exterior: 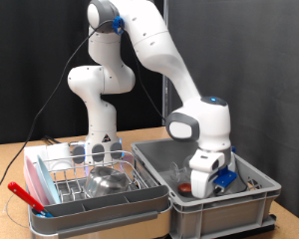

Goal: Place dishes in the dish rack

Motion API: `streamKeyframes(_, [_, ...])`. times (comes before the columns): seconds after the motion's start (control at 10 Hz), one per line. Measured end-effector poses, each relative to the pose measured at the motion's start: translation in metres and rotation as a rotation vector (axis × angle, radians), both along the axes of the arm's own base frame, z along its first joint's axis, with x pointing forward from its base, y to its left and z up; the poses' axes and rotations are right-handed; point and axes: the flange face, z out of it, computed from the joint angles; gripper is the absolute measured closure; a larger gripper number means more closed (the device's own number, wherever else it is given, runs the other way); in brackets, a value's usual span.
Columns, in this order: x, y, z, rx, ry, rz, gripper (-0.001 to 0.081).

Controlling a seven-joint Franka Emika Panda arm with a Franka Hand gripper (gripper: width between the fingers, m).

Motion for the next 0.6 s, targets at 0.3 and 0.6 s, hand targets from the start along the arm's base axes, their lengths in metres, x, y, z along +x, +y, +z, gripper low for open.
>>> streamKeyframes(0.3, [-0.005,-0.002,0.041,0.058,-0.067,-0.026,0.0711])
streamKeyframes(0.6, [-0.006,-0.001,0.087,0.108,-0.121,-0.029,0.0711])
